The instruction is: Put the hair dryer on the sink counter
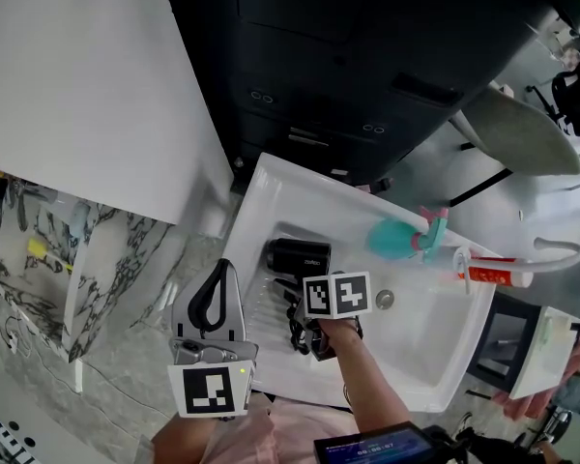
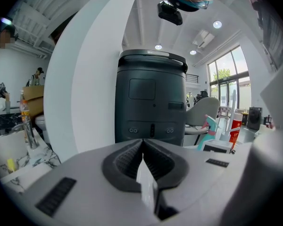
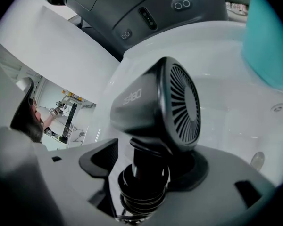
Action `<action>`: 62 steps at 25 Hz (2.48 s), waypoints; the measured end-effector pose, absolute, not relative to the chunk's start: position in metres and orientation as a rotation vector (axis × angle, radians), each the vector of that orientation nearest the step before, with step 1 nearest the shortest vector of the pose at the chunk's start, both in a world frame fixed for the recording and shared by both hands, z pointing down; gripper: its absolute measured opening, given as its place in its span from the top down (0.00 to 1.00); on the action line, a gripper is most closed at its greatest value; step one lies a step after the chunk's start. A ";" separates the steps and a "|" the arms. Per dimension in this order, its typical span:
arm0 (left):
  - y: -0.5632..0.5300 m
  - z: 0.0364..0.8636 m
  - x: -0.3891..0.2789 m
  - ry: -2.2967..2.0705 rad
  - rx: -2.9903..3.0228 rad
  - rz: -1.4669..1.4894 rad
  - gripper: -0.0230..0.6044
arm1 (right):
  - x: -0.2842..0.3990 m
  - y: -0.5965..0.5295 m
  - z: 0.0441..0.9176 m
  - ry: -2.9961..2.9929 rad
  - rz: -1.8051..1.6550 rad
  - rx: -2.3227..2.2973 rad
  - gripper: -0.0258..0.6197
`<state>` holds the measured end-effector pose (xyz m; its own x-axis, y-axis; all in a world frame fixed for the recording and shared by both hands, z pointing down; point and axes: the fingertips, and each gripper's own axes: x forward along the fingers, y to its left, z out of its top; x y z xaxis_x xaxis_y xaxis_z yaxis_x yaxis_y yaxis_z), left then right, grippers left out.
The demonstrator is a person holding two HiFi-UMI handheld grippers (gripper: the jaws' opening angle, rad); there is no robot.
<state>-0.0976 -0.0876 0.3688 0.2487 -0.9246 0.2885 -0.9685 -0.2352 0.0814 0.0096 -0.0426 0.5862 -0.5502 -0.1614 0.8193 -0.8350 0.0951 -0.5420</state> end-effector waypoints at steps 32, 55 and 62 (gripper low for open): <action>-0.087 0.367 -0.095 -1.736 2.308 0.256 0.95 | 0.034 -0.025 0.589 -1.748 1.347 0.898 0.53; -0.085 0.371 -0.096 -1.725 2.293 0.248 0.95 | 0.031 -0.035 0.585 -1.772 1.802 0.981 0.65; -0.085 0.373 -0.096 -1.726 2.279 0.261 0.95 | 0.023 -0.044 0.589 -1.772 1.866 0.983 0.64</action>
